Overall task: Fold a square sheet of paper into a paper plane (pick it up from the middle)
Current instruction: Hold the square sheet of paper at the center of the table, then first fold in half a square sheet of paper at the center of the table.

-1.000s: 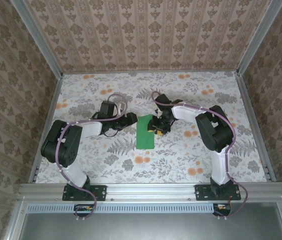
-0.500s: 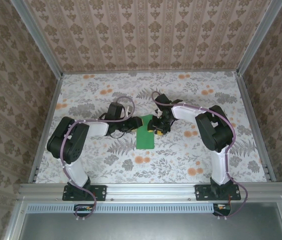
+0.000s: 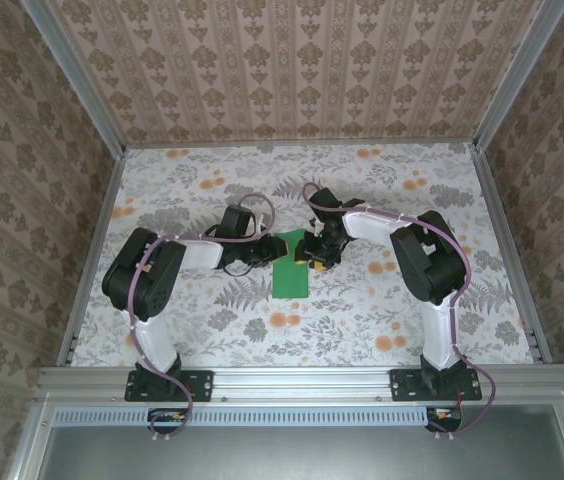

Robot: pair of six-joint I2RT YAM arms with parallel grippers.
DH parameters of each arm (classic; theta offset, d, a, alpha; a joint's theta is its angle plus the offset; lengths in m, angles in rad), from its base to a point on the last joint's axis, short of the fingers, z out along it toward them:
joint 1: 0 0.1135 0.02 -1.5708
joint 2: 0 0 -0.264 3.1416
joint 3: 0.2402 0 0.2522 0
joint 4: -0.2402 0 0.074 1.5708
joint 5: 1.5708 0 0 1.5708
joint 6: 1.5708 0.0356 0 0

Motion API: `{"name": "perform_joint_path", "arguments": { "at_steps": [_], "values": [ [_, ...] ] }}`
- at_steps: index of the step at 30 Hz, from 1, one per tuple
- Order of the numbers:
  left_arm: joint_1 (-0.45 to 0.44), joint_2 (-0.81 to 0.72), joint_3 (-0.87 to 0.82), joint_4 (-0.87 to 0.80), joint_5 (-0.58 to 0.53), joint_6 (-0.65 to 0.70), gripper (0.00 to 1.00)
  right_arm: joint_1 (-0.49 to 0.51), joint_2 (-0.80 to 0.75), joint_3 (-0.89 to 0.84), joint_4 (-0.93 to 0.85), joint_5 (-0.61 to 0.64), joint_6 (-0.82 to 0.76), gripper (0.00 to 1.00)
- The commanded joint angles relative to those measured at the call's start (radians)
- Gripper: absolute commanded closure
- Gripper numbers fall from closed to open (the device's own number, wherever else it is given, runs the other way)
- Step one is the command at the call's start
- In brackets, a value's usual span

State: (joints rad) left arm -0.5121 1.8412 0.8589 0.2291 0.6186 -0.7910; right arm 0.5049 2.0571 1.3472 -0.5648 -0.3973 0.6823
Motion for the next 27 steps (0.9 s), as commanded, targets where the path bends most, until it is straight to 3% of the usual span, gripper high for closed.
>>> {"name": "perform_joint_path", "arguments": {
  "at_steps": [1,9,16,23,27],
  "values": [
    [-0.006,0.019,0.023,-0.039,0.018,0.025,0.74,0.008,0.201,-0.095,-0.067,0.25,-0.026,0.53],
    [-0.008,0.038,0.025,-0.139,-0.013,0.045,0.81,0.009,0.191,-0.1,-0.069,0.25,-0.024,0.53],
    [-0.007,0.06,-0.009,-0.263,-0.097,0.103,1.0,0.009,0.004,-0.1,-0.044,0.195,-0.044,0.49],
    [0.002,0.09,-0.032,-0.282,-0.144,0.151,1.0,0.009,-0.236,-0.09,0.005,0.167,-0.063,0.45],
    [0.003,0.109,-0.034,-0.274,-0.145,0.147,1.0,0.024,-0.281,-0.108,0.078,0.126,-0.042,0.47]
  ]
}}
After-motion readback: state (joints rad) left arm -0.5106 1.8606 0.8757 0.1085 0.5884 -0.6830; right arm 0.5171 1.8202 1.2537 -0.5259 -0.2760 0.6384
